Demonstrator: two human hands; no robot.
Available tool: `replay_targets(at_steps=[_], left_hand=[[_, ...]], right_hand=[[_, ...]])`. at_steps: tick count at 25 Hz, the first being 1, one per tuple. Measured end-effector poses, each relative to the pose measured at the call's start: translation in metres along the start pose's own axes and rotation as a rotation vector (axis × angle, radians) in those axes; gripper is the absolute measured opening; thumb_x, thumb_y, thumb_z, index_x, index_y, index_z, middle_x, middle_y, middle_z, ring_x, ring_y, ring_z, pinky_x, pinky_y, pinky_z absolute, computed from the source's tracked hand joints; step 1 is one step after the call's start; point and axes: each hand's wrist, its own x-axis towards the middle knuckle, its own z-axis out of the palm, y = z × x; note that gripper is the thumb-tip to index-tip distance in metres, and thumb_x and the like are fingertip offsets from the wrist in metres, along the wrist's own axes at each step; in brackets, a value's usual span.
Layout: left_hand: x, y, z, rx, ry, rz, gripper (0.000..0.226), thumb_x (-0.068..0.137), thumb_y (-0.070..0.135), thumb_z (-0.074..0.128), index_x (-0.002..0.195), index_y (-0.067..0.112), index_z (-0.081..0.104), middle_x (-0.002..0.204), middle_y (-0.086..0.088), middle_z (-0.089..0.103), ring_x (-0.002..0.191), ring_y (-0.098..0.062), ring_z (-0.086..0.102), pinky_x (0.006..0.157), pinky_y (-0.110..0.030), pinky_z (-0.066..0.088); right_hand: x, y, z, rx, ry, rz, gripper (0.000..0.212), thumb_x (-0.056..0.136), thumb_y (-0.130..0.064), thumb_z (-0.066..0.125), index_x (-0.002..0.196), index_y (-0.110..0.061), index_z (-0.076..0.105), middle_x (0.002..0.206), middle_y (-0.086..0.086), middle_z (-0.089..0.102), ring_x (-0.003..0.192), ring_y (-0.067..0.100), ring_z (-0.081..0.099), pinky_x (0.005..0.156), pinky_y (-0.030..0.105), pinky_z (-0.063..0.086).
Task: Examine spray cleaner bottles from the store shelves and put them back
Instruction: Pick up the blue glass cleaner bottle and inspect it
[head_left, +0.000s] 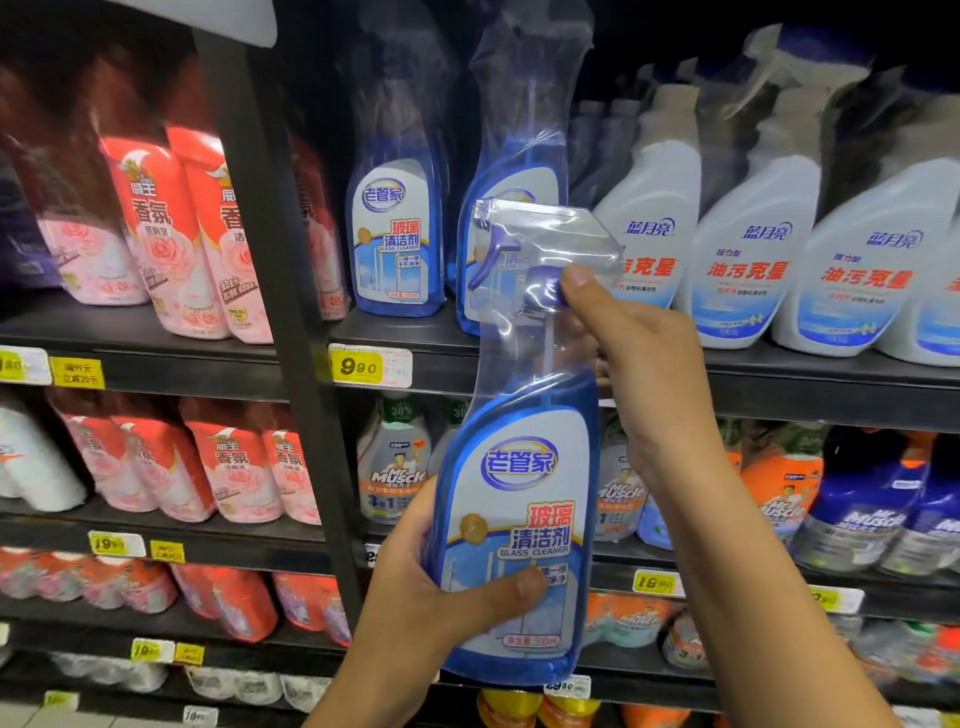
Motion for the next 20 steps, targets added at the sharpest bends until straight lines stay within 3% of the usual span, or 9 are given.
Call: replay_targets(at_steps=[2, 5, 7, 9, 12, 17, 20], left_hand=[[-0.001, -0.001, 0.0, 0.003, -0.001, -0.005, 0.065, 0.044, 0.029, 0.094, 0.103, 0.038, 0.067, 0.105, -0.005, 0.074, 0.095, -0.027, 0.071, 0.072, -0.036, 0.059], [-0.001, -0.002, -0.001, 0.008, 0.005, -0.005, 0.063, 0.05, 0.023, 0.091, 0.106, 0.037, 0.066, 0.107, -0.005, 0.073, 0.097, -0.027, 0.071, 0.073, -0.036, 0.059], [-0.002, -0.002, -0.002, -0.003, 0.008, 0.0, 0.064, 0.051, 0.021, 0.09, 0.108, 0.036, 0.065, 0.108, -0.006, 0.073, 0.097, -0.027, 0.07, 0.073, -0.035, 0.058], [-0.003, -0.003, -0.003, -0.007, -0.001, 0.002, 0.064, 0.052, 0.02, 0.09, 0.109, 0.036, 0.065, 0.108, -0.006, 0.073, 0.097, -0.027, 0.07, 0.073, -0.034, 0.058], [-0.003, -0.003, -0.004, -0.01, -0.005, -0.016, 0.066, 0.05, 0.02, 0.091, 0.107, 0.038, 0.066, 0.107, -0.006, 0.073, 0.097, -0.027, 0.071, 0.072, -0.034, 0.058], [-0.003, -0.002, -0.005, -0.023, -0.012, 0.004, 0.065, 0.049, 0.02, 0.09, 0.106, 0.039, 0.066, 0.106, -0.005, 0.074, 0.096, -0.026, 0.071, 0.071, -0.034, 0.059], [-0.003, 0.003, -0.002, 0.005, 0.009, 0.062, 0.062, 0.052, 0.02, 0.089, 0.107, 0.037, 0.066, 0.105, -0.005, 0.074, 0.095, -0.026, 0.071, 0.07, -0.033, 0.059]], right_hand=[[0.002, 0.0, 0.0, 0.015, -0.007, -0.003, 0.075, 0.074, -0.051, 0.066, 0.088, 0.023, 0.055, 0.078, 0.035, 0.062, 0.066, 0.026, 0.055, 0.061, 0.037, 0.043], [0.004, 0.002, -0.003, 0.064, -0.032, 0.011, 0.065, 0.078, -0.043, 0.067, 0.075, 0.02, 0.055, 0.056, 0.009, 0.055, 0.053, 0.015, 0.05, 0.052, 0.021, 0.037], [0.004, 0.004, -0.006, 0.084, -0.063, 0.014, 0.045, 0.088, -0.031, 0.065, 0.06, 0.004, 0.06, 0.043, -0.009, 0.053, 0.039, 0.001, 0.047, 0.042, 0.011, 0.035], [0.003, 0.004, -0.008, 0.101, -0.1, 0.013, 0.039, 0.093, -0.02, 0.06, 0.055, -0.013, 0.065, 0.04, -0.01, 0.054, 0.035, -0.001, 0.048, 0.038, 0.007, 0.034], [0.001, 0.004, -0.008, 0.088, -0.12, 0.018, 0.044, 0.094, -0.017, 0.058, 0.052, -0.018, 0.071, 0.046, -0.006, 0.061, 0.039, 0.001, 0.053, 0.04, 0.01, 0.038], [0.0, 0.004, -0.01, 0.093, -0.109, 0.041, 0.039, 0.094, -0.01, 0.048, 0.057, -0.015, 0.061, 0.045, -0.008, 0.059, 0.043, 0.004, 0.056, 0.042, 0.012, 0.04], [-0.004, 0.005, -0.007, 0.049, -0.151, 0.006, 0.029, 0.091, -0.022, 0.058, 0.064, -0.014, 0.067, 0.064, 0.0, 0.069, 0.059, 0.009, 0.062, 0.055, 0.017, 0.046]])
